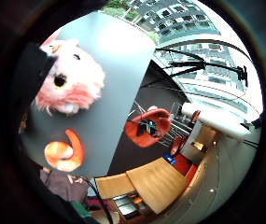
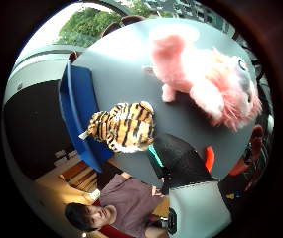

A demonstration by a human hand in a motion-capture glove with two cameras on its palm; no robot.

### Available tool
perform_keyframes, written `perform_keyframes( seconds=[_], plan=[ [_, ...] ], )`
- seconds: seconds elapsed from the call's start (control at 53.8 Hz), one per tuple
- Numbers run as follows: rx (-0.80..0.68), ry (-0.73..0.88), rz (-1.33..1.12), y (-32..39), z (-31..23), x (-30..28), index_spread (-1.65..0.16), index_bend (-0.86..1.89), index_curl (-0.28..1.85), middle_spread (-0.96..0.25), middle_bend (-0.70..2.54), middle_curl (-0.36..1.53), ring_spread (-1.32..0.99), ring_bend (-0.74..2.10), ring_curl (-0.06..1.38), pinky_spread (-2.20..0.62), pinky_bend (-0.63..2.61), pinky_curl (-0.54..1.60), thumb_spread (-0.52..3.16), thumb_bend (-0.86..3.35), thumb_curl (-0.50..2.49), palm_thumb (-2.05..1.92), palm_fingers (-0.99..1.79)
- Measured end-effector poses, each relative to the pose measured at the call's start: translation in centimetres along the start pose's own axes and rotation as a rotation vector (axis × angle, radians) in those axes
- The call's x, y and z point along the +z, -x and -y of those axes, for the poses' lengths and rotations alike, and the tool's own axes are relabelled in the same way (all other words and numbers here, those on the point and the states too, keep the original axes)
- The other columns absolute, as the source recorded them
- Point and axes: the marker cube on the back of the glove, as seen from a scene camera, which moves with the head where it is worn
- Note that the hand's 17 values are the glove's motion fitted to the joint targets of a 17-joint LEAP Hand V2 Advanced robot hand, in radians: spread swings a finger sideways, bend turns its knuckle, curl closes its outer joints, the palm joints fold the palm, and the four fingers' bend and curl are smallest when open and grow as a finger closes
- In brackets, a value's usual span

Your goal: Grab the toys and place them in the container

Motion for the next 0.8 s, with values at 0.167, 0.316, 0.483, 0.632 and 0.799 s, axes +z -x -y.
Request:
perform_keyframes(
  seconds=[0.167, 0.316, 0.483, 0.632, 0.799],
  plan=[
    [0.051, 0.07, -0.061, -0.7, 3.7, 3.5, -0.16, 0.0, 0.07, 0.09, 0.1, 0.23, 0.04, 0.37, 0.22, 0.04, 0.93, 0.36, 1.2, -0.01, 0.3, 0.14, -0.26],
    [0.067, 0.12, -0.026, -1.1, 5.2, 4.6, -0.17, 0.04, 0.07, 0.08, 0.14, 0.22, 0.04, 0.56, 0.27, 0.04, 1.09, 0.41, 1.17, 0.0, 0.32, 0.19, -0.05],
    [0.058, 0.111, -0.061, -0.9, 5.4, 5.1, -0.21, 0.09, 0.09, 0.03, 0.22, 0.26, 0.0, 0.75, 0.32, 0.01, 1.16, 0.41, 1.14, -0.01, 0.34, 0.24, 0.02],
    [0.063, 0.082, -0.048, -0.7, 5.1, 5.5, -0.22, 0.11, 0.11, 0.01, 0.26, 0.3, -0.03, 0.81, 0.35, -0.01, 1.21, 0.42, 1.12, -0.02, 0.34, 0.26, 0.0],
    [0.069, 0.052, -0.043, -0.7, 4.7, 5.7, -0.25, 0.19, 0.17, -0.03, 0.27, 0.33, -0.05, 0.78, 0.33, -0.03, 1.2, 0.4, 1.11, -0.02, 0.34, 0.26, 0.02]
  ],
)
